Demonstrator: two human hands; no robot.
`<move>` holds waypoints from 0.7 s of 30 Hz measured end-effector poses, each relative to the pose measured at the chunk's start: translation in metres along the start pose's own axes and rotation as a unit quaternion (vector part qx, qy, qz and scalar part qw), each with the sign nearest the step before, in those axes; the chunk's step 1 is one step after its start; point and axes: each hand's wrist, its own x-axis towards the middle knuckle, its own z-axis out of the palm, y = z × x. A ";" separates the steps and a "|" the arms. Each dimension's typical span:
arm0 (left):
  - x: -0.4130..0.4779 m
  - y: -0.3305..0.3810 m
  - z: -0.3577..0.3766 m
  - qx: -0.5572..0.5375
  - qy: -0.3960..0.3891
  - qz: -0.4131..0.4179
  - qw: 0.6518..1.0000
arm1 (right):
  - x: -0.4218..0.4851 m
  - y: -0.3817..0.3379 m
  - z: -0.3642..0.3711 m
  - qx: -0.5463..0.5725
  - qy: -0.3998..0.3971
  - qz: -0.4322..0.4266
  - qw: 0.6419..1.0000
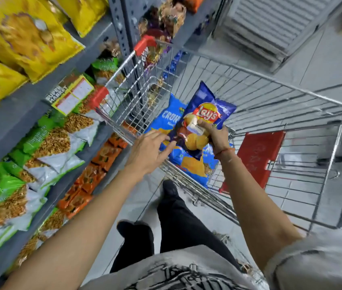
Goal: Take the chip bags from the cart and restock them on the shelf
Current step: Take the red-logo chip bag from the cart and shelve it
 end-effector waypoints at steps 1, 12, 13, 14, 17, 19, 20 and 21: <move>-0.001 -0.001 -0.012 -0.006 0.026 0.005 1.000 | -0.005 -0.017 0.007 0.010 -0.011 -0.023 1.000; -0.092 0.005 -0.260 0.114 0.438 -0.031 0.891 | -0.159 -0.225 0.167 0.147 -0.231 -0.283 0.919; -0.110 0.009 -0.284 0.133 0.472 -0.033 0.871 | -0.183 -0.240 0.184 0.160 -0.266 -0.297 0.903; -0.130 0.012 -0.307 0.152 0.503 -0.036 0.850 | -0.207 -0.254 0.200 0.172 -0.302 -0.307 0.886; -0.189 0.020 -0.364 0.215 0.581 -0.057 0.783 | -0.276 -0.288 0.246 0.190 -0.388 -0.326 0.841; -0.232 0.020 -0.394 0.260 0.612 -0.091 0.741 | -0.321 -0.303 0.277 0.190 -0.449 -0.333 0.807; -0.254 0.019 -0.406 0.279 0.621 -0.113 0.724 | -0.343 -0.308 0.293 0.188 -0.481 -0.339 0.787; -0.275 0.016 -0.416 0.295 0.629 -0.141 0.705 | -0.366 -0.312 0.308 0.187 -0.509 -0.343 0.767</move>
